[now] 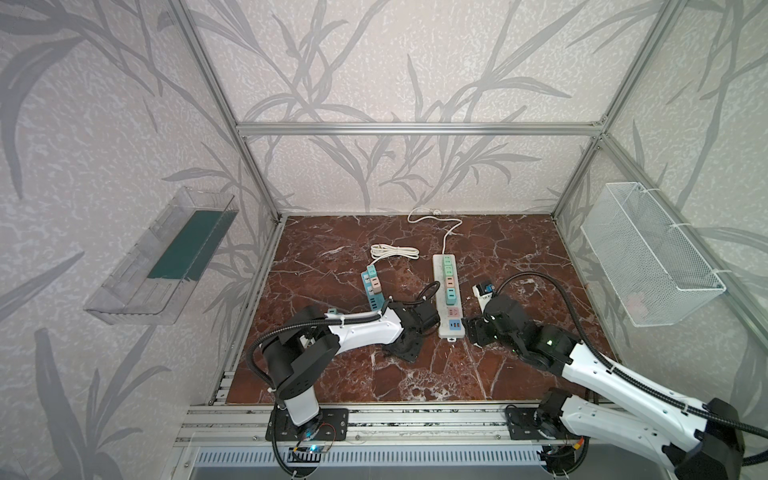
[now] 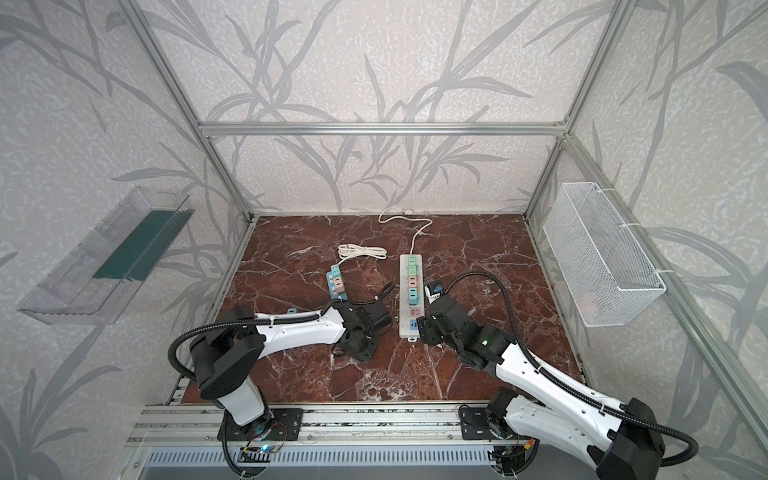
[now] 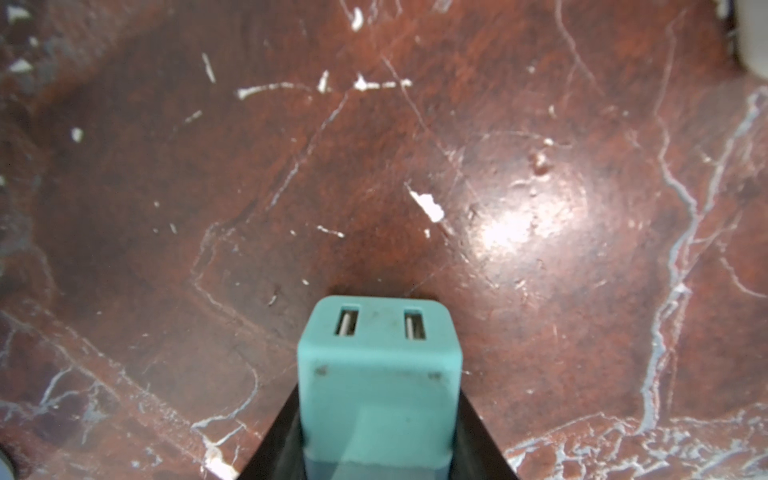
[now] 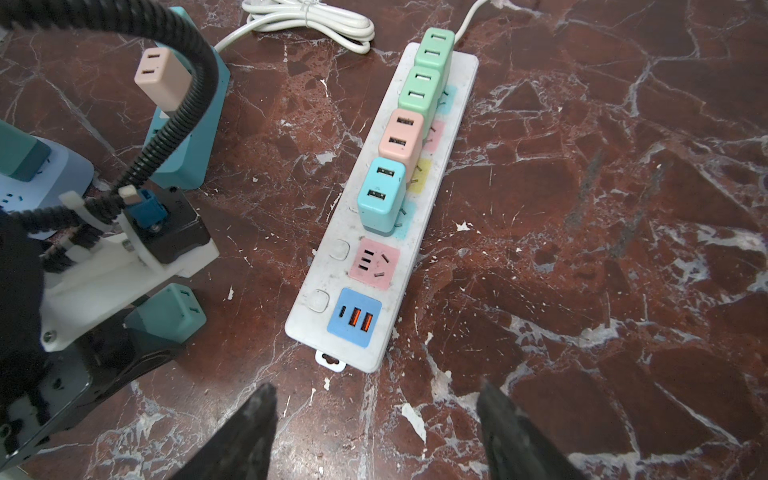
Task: Insert the plug
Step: 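Carry the teal adapter toward the right gripper and hand it over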
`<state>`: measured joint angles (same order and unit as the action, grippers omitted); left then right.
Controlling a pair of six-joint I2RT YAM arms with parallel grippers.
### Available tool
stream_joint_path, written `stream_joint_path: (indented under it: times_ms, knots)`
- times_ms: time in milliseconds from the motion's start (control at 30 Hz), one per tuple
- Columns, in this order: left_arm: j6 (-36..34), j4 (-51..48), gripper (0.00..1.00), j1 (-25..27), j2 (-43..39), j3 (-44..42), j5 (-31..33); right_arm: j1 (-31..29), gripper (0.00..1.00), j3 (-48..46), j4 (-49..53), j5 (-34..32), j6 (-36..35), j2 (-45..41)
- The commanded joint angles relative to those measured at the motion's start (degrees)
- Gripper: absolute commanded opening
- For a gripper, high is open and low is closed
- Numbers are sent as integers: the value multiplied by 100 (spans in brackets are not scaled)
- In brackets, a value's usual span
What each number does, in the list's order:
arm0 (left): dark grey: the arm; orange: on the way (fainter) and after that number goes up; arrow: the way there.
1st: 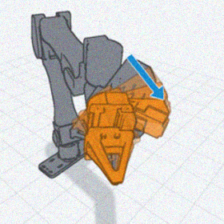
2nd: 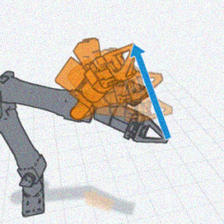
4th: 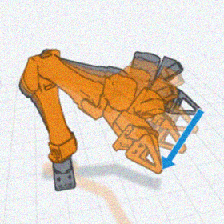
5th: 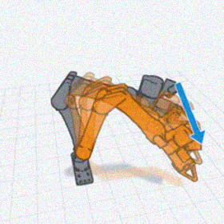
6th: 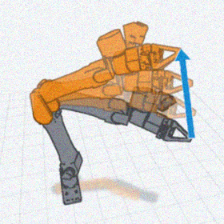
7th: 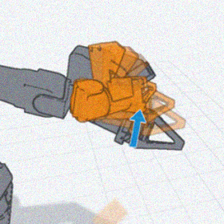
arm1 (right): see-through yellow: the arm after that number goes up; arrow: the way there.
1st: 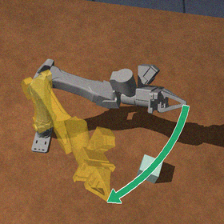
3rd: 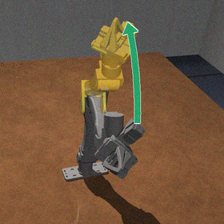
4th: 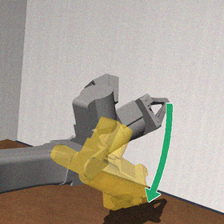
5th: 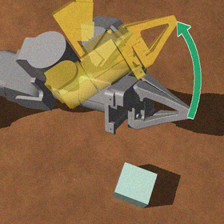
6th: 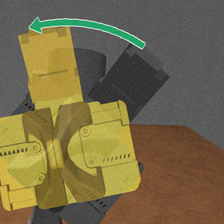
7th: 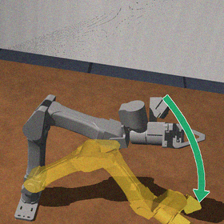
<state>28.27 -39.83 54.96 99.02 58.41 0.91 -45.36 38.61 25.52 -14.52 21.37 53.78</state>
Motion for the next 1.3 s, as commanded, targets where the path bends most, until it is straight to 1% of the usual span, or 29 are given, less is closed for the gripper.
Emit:
stream_joint_path:
  times_ms: [0, 67, 167, 200, 267, 300, 333, 367, 400, 433, 467, 533, 567, 667, 733, 833, 933, 1067, 1267]
  knots:
    - [-137, 71, 15, 2, -1, 21, -29, 36, 76, 169, 194, -34, -34, -43]
    - [-242, 263, 11, 14, -262, -16, -29, 39, 75, 237, 263, -79, -70, -65]
    - [-411, 905, 0, 52, -898, -202, 94, 45, 72, 425, 511, -113, -54, -61]
    - [-437, 1204, 0, 79, -1159, -319, 229, 43, 70, 514, 612, -91, -40, -52]
    - [-611, 2328, 0, 167, -1817, -858, 570, 41, 64, 657, 779, -26, 5, -80]
    - [-682, 2930, 0, 203, -2114, -1201, 730, 45, 54, 690, 804, 54, 23, -110]
    - [-778, 3800, 0, 252, -2431, -1645, 888, 47, 35, 726, 806, 189, 48, -154]
    - [-939, 4759, 0, 303, -2707, -2115, 998, 54, 21, 755, 830, 335, 121, -199]
    - [-1105, 5608, 0, 364, -2890, -2536, 1122, 61, 11, 778, 846, 485, 171, -232]
    - [-1404, 6664, 0, 426, -2990, -2971, 1200, 67, 4, 819, 859, 669, 213, -256]
    - [-1724, 7543, 0, 474, -3014, -3303, 1262, 63, 1, 847, 863, 855, 252, -270]
    - [-2376, 8648, 0, 521, -2863, -3598, 1311, 65, 0, 944, 864, 1183, 288, -235]
    - [-2739, 8922, 0, 547, -2799, -3657, 1253, 63, 2, 1014, 860, 1371, 298, -177]
    - [-3262, 8951, 0, 598, -2772, -3624, 1031, 58, 12, 1204, 755, 1985, 302, 11]
    - [-3448, 8847, 0, 625, -2763, -3591, 902, 63, 20, 1245, 555, 2357, 395, 107]
    - [-3564, 8864, 0, 653, -2749, -3591, 825, 63, 31, 1245, 197, 2761, 556, 238]
    - [-3570, 8660, 0, 675, -2775, -3574, 727, 44, 39, 1281, -53, 2983, 640, 414]
    - [-3532, 8598, 0, 708, -2775, -3578, 737, -5, 41, 1357, -315, 3203, 689, 684]
    - [-3487, 8564, 0, 718, -2820, -3574, 691, -52, 41, 1493, -493, 3253, 638, 1107]
